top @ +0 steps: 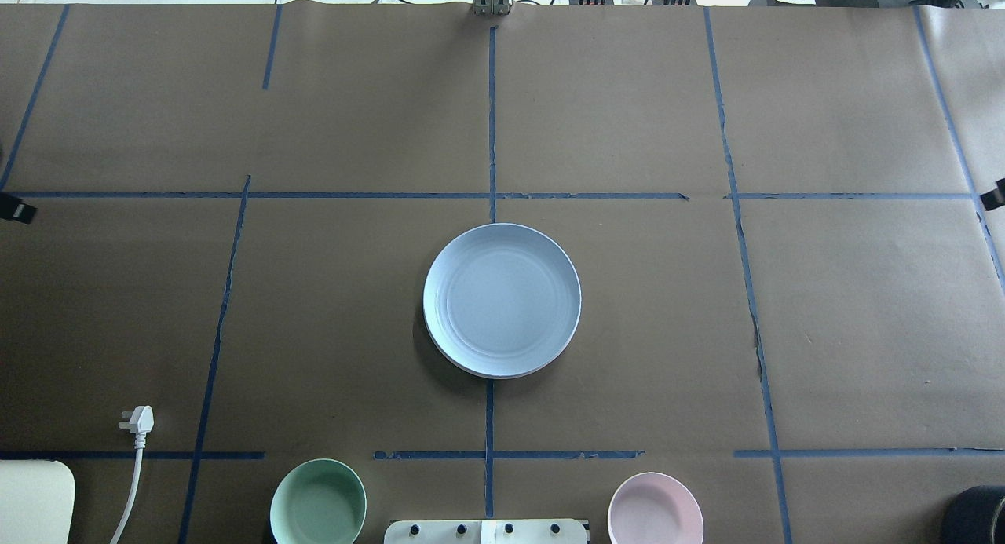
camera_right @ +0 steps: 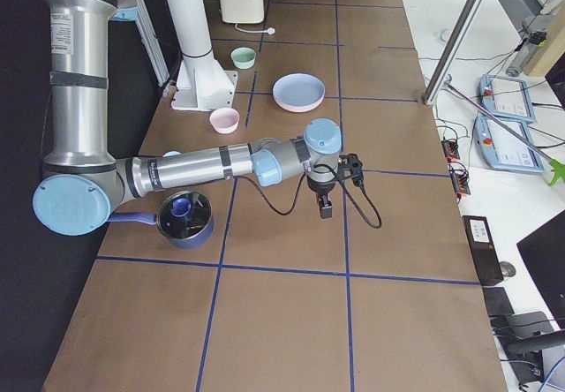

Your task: Stack three plates with pink and blue

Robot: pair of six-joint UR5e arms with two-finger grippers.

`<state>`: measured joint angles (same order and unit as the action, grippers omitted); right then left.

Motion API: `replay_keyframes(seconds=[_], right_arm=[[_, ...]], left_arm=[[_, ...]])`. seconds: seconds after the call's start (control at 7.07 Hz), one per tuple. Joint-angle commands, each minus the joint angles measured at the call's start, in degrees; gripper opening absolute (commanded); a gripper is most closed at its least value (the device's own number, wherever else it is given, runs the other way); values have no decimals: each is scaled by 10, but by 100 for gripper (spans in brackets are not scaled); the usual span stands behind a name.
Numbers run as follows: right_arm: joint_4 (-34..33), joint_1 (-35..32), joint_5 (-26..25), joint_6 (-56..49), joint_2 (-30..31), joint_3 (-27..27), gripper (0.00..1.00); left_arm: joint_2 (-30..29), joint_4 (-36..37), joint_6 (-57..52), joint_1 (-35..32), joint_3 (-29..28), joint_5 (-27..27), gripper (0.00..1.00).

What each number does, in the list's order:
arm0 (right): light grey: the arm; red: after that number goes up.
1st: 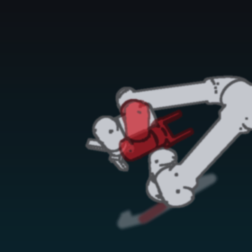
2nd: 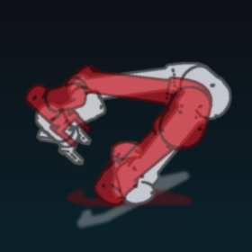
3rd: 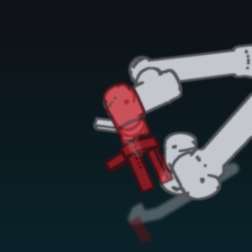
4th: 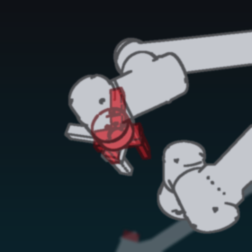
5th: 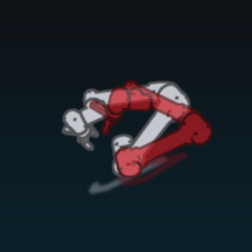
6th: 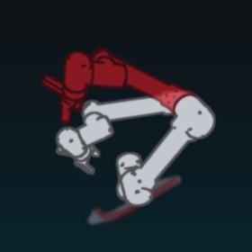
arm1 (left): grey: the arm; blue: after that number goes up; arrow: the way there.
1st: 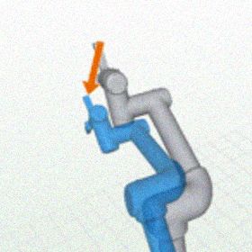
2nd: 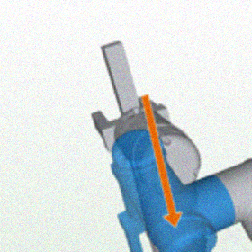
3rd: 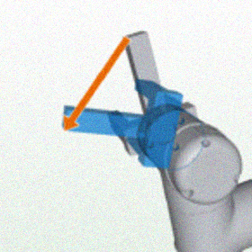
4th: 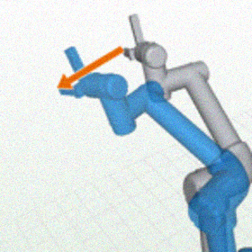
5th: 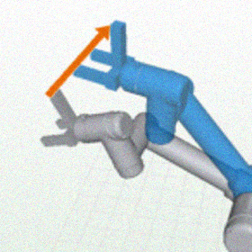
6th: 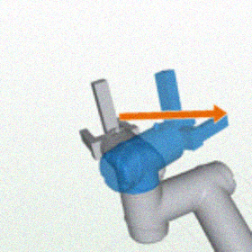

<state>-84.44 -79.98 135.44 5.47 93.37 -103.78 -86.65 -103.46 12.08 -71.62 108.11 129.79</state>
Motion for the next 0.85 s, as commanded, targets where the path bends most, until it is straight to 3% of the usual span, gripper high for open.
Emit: replay_keyframes(seconds=[0.0, 0.14, 0.71], right_arm=[[-92, -79, 20, -176, 7, 20, 100], [-92, -81, 18, -185, 17, 27, 100], [-92, -78, 11, -179, 23, 30, 100]], left_arm=[[-2, 129, -218, -122, -31, 12, 100], [-2, 145, -263, -146, -64, 13, 100], [16, 149, -238, -147, -128, 23, 100]])
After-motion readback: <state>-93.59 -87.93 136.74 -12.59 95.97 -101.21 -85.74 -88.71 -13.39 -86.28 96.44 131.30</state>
